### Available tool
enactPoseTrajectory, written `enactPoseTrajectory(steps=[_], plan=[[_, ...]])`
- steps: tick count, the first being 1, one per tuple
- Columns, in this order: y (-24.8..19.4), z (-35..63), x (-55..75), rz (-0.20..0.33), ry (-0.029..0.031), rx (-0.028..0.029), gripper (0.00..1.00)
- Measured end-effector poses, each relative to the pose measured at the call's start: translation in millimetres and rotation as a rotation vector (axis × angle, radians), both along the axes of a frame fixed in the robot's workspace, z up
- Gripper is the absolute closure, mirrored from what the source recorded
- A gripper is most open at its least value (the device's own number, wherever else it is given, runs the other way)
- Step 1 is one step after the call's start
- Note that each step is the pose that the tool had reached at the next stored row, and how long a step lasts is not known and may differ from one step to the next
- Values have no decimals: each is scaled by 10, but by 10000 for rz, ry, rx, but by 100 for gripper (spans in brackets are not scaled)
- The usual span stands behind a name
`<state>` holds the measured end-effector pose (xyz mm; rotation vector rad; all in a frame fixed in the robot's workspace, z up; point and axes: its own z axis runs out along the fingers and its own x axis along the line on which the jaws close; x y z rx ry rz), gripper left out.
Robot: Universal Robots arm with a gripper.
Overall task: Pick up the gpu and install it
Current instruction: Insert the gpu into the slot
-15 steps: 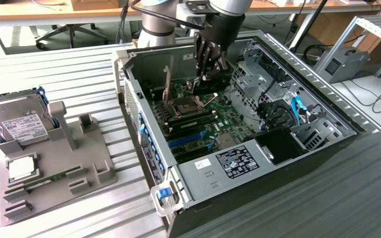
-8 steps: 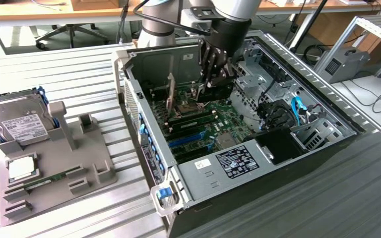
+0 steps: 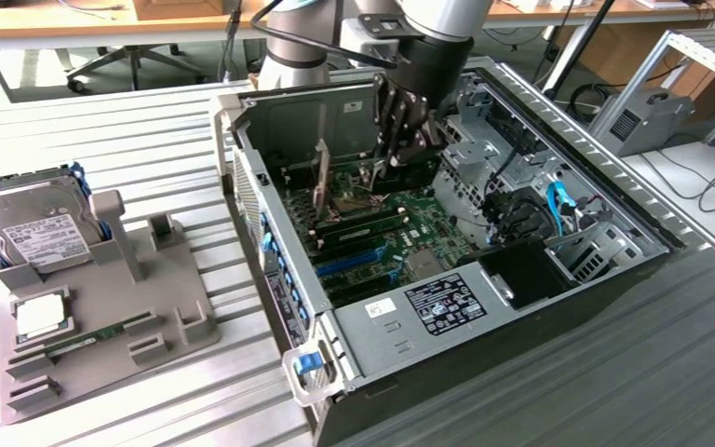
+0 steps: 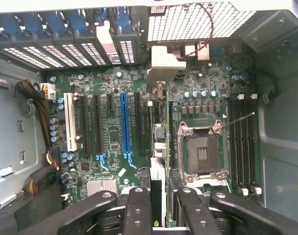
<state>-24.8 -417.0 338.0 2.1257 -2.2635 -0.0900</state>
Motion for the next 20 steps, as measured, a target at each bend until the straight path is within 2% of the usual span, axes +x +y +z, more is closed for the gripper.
enactPoseTrajectory(steps=[6,9,20], plan=[[-22,0,0,-1,0,-43,74],[-48,0,0,0,0,-88,74],[-86,0,0,0,0,-162,74]])
